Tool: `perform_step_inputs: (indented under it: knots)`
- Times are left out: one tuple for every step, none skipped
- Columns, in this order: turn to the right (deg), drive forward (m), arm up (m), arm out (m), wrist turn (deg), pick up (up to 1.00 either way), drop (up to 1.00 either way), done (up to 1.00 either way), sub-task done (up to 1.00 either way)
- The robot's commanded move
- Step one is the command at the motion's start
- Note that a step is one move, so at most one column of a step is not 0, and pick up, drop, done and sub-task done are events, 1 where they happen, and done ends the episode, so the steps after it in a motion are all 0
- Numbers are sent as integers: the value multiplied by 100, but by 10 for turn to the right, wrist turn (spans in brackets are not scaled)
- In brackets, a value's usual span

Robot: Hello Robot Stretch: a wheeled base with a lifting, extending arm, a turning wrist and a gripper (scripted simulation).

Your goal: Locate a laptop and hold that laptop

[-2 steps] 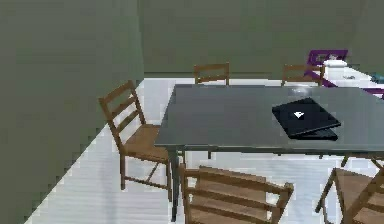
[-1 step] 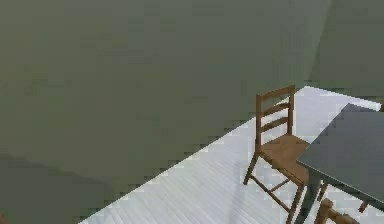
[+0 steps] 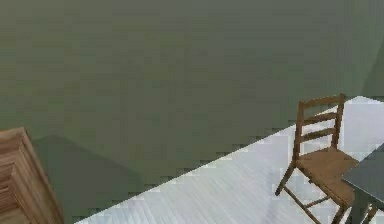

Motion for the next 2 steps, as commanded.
perform_step_inputs:
  knots:
    - [450,0,0,0,0,0,0,0,0]
    - [450,0,0,0,0,0,0,0,0]
